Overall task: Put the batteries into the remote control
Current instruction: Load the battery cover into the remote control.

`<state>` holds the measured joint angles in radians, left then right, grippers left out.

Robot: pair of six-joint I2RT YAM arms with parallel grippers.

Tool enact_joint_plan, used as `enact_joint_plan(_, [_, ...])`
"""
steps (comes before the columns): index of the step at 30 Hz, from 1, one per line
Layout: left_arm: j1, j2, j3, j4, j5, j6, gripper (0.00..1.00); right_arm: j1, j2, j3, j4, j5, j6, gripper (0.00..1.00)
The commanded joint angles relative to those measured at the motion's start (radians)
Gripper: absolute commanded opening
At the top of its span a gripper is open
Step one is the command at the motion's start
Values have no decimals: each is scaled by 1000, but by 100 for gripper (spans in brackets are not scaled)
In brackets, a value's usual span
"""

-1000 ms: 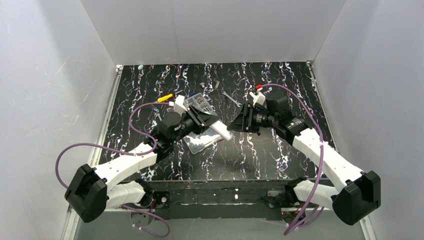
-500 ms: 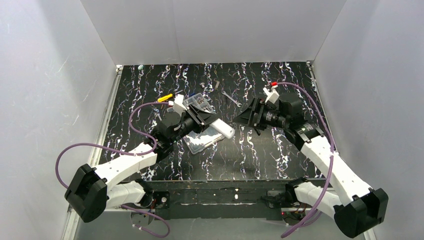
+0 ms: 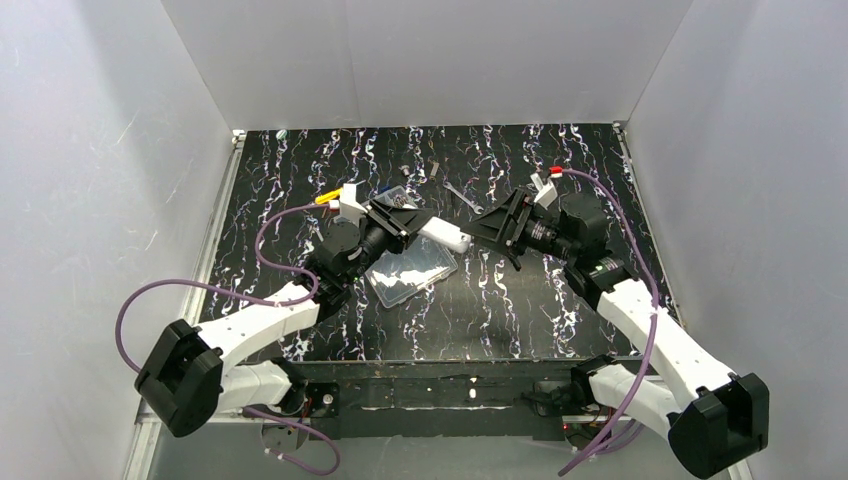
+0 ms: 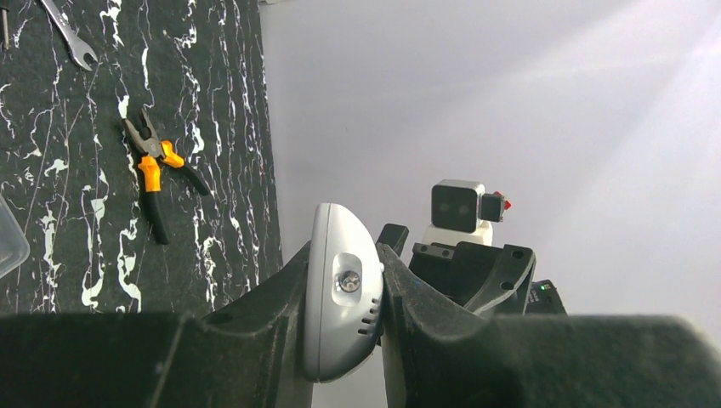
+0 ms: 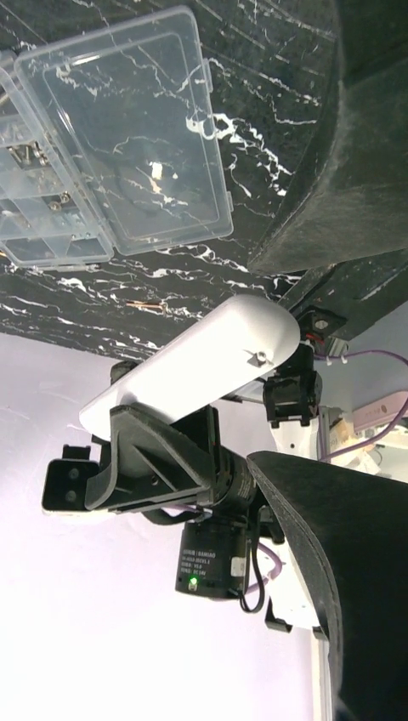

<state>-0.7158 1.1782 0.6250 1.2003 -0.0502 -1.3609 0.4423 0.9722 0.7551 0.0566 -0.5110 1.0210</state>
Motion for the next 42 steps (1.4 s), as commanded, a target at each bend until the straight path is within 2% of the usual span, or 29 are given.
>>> enact_joint_plan(1, [-3,-4,22,126,-29,-7,0,-4,19,16,112,-33,50,84])
enact_joint_plan(14, [-3,8,43,161,-22,-12,0,-4,80,30,146,-44,95,83])
enact_joint_plan(26, [-3,31,43,193,-30,-12,0,-4,130,23,248,-108,167,70])
enact_joint_plan(42, [-3,70,73,223,-20,-18,0,-4,148,15,277,-128,180,53])
